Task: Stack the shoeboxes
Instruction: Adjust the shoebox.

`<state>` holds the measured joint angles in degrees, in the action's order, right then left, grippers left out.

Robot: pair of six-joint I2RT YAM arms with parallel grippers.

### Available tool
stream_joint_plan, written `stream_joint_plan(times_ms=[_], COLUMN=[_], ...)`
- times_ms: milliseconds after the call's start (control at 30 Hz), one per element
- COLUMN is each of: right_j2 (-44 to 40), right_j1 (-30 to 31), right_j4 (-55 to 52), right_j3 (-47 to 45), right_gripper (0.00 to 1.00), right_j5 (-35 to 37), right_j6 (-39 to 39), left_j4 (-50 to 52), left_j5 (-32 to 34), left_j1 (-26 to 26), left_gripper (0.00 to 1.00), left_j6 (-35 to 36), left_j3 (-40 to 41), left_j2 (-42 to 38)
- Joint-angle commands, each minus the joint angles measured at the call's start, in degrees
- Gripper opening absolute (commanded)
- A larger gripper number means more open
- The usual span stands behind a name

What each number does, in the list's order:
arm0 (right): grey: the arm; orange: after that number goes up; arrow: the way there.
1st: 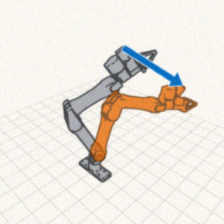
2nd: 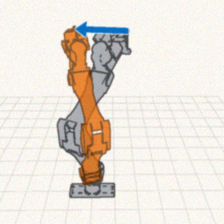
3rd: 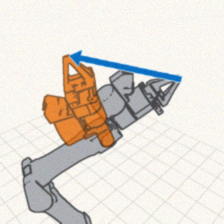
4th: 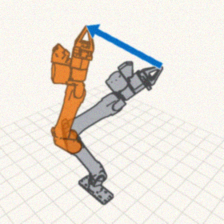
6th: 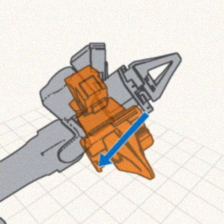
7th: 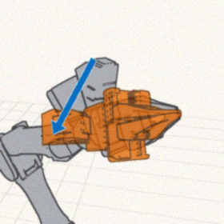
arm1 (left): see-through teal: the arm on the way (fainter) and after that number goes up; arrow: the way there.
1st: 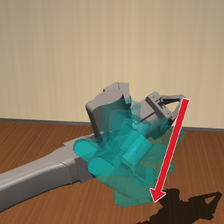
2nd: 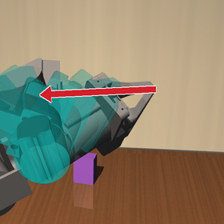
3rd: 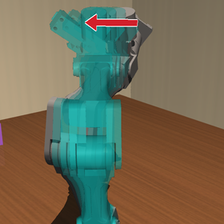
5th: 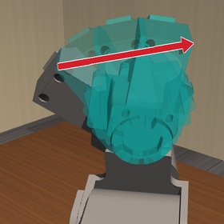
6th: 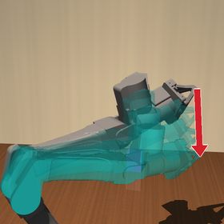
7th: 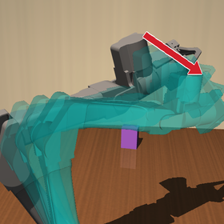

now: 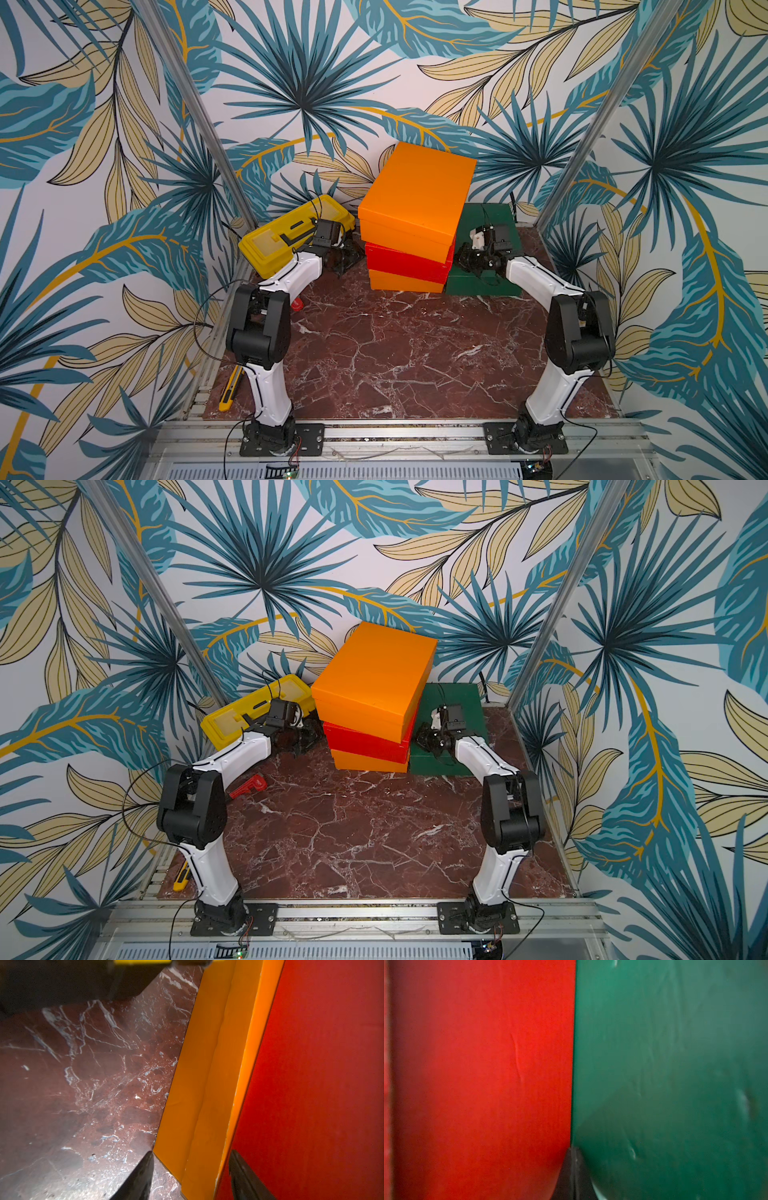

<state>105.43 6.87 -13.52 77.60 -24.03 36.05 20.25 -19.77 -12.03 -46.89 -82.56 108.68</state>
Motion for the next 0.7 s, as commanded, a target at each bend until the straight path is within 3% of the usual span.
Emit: stream_joint_plan(times_ms=[0,200,467,667], right_j2=[1.62,-0.24,-5.92,-7.13], right_j1=[1.83,1.34,-3.99,-2.68], right_j4=[-3.45,-7.84,-11.44,-12.6], right_j3=[-3.17,-4.2,-7.75,-5.12], right_gripper=[0.0,0.0,0.0,0.0], right_j5=[-0.32,5.28,8.89,6.92], right_j6=[0.87,0.33,-0.14,-0.73], left_j4=[-1.09,-1.04,-1.05,-1.11], left_j5=[1.13,1.13,1.13,1.35], left_j1=[-0.18,-0.18,-0.18,0.07], left_gripper=[0.59,0.59,0.59,0.58], left_j6=[0.97,1.18,1.66,1.73], left_j3=[1.3,1.61,2.48,2.99], left_j2=[-0.36,-0.84,-1.62,-1.81])
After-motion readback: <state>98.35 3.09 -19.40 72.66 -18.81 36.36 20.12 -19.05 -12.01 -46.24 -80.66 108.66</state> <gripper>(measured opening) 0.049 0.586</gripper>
